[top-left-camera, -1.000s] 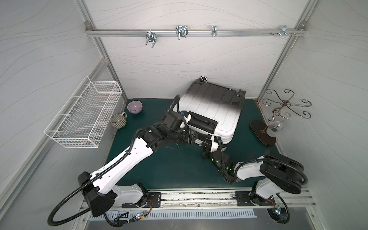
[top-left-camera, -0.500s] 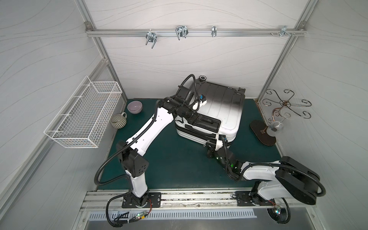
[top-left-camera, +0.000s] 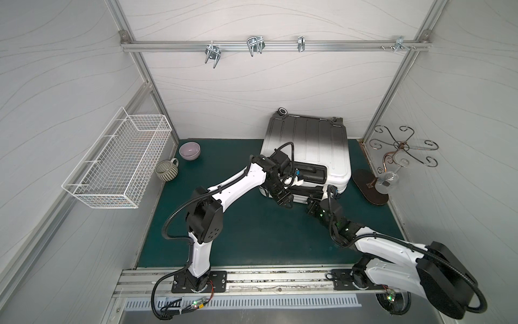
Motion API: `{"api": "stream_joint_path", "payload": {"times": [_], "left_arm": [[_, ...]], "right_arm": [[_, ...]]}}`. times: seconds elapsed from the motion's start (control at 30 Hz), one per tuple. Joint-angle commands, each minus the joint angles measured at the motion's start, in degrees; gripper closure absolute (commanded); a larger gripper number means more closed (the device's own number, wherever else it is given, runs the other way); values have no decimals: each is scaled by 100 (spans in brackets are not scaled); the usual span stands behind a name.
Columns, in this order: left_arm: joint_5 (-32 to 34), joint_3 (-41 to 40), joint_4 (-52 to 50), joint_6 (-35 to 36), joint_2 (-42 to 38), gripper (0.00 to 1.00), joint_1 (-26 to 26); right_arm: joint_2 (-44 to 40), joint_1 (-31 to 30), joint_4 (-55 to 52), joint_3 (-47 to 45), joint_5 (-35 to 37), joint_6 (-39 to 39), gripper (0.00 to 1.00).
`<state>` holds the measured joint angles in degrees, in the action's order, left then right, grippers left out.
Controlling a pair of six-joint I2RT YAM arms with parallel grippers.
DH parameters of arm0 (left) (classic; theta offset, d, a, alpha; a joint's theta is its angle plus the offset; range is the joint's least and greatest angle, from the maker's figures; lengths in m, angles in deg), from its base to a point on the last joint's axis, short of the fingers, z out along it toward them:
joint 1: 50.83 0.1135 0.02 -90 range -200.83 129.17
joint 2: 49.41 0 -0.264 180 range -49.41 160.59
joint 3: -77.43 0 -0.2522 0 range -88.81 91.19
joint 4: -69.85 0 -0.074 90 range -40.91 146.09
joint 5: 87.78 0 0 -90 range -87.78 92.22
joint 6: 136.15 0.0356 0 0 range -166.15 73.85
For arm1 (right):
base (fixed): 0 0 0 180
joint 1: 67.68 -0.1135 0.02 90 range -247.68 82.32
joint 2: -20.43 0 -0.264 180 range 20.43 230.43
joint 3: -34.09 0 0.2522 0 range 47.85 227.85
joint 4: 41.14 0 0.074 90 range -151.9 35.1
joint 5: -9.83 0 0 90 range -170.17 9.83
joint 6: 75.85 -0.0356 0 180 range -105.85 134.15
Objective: Close the suitcase zippers
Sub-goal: Zip the zipper on the suitcase.
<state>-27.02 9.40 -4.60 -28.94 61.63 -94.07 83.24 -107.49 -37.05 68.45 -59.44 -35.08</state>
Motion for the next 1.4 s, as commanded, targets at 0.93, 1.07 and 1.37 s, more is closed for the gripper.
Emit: {"api": "stream_joint_path", "payload": {"times": [0.93,1.07,1.37], "left_arm": [[-2290,-2383,6424,-5076,-747,47,2115],[-2364,-2489,5793,-4692,-1071,47,2278],[-2323,-3019,5014,-4644,-2174,43,3677]], "right_arm": [[1719,-1270,1198,970,-389,1224,100],[2851,-1950,1782,1958,-754,1307,100],[4847,-2070,2329,3681,-1773,1149,93]]}}
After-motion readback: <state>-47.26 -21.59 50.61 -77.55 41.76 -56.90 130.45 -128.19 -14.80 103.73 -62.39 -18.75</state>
